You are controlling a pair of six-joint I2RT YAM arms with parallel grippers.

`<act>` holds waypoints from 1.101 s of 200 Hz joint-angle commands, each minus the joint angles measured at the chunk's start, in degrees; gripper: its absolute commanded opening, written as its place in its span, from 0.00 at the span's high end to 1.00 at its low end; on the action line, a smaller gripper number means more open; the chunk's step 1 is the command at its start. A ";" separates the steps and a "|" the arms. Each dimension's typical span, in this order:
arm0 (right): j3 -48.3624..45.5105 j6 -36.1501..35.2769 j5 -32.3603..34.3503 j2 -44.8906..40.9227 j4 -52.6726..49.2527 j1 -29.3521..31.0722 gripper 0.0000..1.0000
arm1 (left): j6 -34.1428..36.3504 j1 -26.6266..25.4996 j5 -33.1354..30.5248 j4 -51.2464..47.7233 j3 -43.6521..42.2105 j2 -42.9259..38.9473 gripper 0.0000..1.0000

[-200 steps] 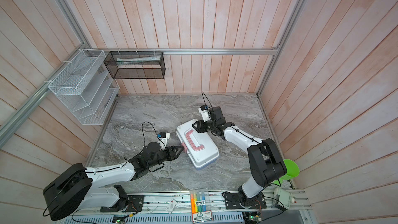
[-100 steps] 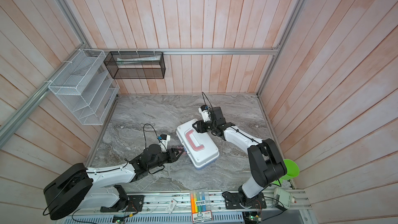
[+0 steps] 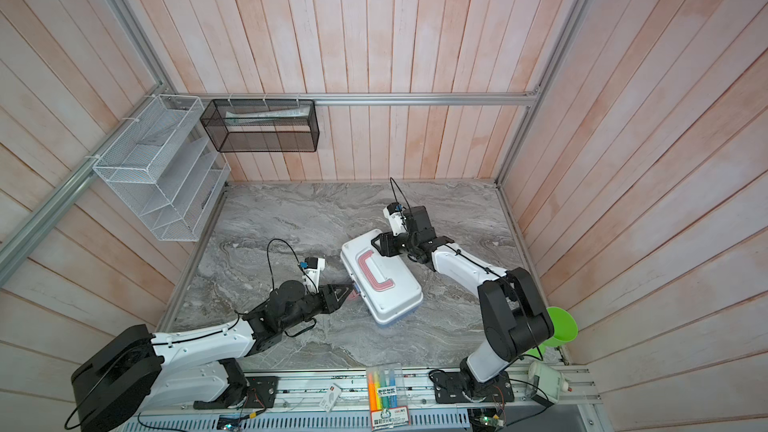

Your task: Pack the tool kit

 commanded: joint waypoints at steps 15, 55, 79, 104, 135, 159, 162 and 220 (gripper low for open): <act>-2.90 -0.78 -0.61 2.21 -9.75 0.94 0.41 | 1.10 -0.20 -0.39 1.82 -0.69 1.17 0.64; -3.11 -0.69 -0.64 1.84 -9.76 0.99 0.41 | 2.20 -0.05 -6.00 -10.80 1.90 -0.47 0.66; -3.29 -0.77 -0.68 1.75 -9.66 0.93 0.41 | 9.00 -1.20 -11.00 -20.71 3.39 -2.78 0.47; -3.38 -0.71 -0.86 2.20 -9.40 0.94 0.41 | 17.70 -4.43 -16.26 -25.93 5.71 -0.89 0.28; -3.72 -0.01 -1.30 2.15 -8.44 0.94 0.41 | 21.10 -7.21 -16.90 -16.33 1.82 4.16 0.25; -4.17 0.06 -1.35 1.75 -8.50 0.95 0.41 | 23.62 -9.17 -18.13 -11.85 2.82 9.24 0.24; -4.17 0.09 -1.27 1.68 -8.66 0.96 0.41 | 24.01 -9.47 -18.20 -11.58 3.21 9.89 0.24; -7.51 1.28 -1.23 -1.37 -9.48 0.96 0.41 | 24.34 -12.51 -22.51 -9.88 8.61 19.65 0.24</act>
